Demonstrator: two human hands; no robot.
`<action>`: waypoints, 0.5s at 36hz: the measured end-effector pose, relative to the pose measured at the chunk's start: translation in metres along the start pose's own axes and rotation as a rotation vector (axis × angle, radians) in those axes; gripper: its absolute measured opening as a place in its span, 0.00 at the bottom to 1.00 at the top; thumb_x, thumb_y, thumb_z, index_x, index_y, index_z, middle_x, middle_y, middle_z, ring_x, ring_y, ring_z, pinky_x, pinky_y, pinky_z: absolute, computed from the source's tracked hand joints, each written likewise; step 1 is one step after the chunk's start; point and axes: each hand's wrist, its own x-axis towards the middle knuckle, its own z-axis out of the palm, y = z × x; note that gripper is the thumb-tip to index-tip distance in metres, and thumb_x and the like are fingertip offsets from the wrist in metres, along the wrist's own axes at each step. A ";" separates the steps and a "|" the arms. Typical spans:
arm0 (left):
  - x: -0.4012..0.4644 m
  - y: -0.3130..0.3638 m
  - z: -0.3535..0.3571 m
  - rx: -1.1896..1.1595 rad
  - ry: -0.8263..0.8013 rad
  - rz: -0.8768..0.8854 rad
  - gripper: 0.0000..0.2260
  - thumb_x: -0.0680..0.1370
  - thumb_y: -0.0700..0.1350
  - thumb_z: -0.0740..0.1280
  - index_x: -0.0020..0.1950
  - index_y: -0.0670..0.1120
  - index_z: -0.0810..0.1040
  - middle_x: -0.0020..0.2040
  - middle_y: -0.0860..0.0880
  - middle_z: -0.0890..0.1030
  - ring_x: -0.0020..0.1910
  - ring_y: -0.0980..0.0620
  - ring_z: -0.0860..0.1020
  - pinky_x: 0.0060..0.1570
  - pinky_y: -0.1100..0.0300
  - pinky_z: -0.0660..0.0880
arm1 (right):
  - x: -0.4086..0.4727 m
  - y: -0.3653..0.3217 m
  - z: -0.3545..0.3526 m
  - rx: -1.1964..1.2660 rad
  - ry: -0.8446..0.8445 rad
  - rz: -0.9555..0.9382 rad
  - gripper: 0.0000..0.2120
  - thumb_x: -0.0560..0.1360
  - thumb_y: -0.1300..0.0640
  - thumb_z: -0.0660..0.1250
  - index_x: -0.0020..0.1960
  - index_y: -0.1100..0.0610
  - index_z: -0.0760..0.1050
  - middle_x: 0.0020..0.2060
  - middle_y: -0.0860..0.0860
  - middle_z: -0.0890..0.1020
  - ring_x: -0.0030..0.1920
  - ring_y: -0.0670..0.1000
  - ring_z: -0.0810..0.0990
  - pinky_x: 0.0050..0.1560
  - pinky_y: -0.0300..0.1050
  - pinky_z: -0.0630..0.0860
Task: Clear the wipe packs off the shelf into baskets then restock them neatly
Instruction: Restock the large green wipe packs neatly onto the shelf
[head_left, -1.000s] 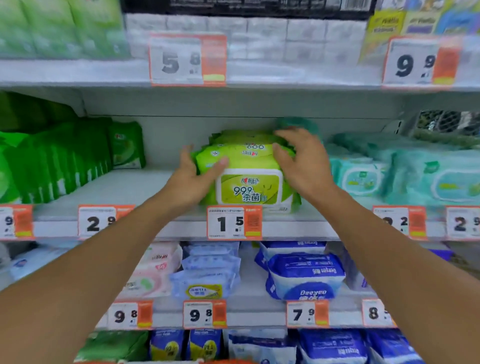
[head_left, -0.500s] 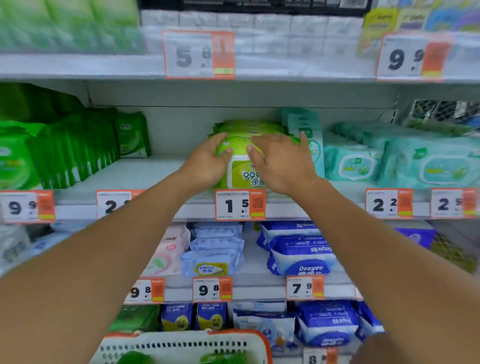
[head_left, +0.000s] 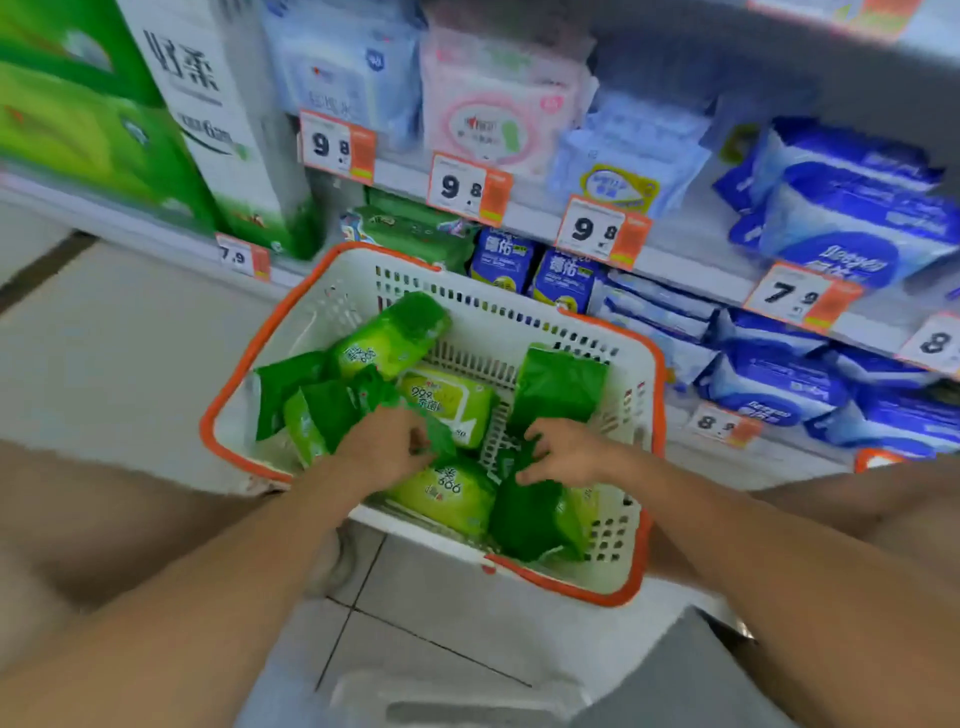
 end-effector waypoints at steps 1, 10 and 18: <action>-0.002 -0.002 0.001 0.016 0.022 -0.021 0.06 0.71 0.45 0.75 0.47 0.49 0.81 0.43 0.50 0.83 0.44 0.49 0.82 0.46 0.57 0.78 | 0.003 -0.003 0.005 -0.013 -0.026 0.011 0.44 0.71 0.47 0.78 0.78 0.57 0.60 0.72 0.56 0.71 0.68 0.56 0.74 0.66 0.50 0.74; 0.000 -0.009 -0.013 0.128 0.051 -0.003 0.13 0.72 0.46 0.75 0.56 0.51 0.80 0.49 0.50 0.83 0.48 0.48 0.81 0.50 0.51 0.80 | 0.026 -0.038 0.006 -0.632 -0.159 0.106 0.59 0.63 0.42 0.82 0.82 0.53 0.50 0.79 0.57 0.56 0.77 0.61 0.60 0.73 0.56 0.67; 0.003 0.006 0.000 0.012 -0.053 0.133 0.09 0.75 0.47 0.73 0.54 0.49 0.80 0.43 0.51 0.82 0.43 0.51 0.81 0.47 0.55 0.79 | 0.018 -0.013 0.022 -1.184 -0.245 -0.096 0.70 0.52 0.38 0.84 0.81 0.44 0.44 0.81 0.52 0.44 0.80 0.63 0.46 0.71 0.73 0.59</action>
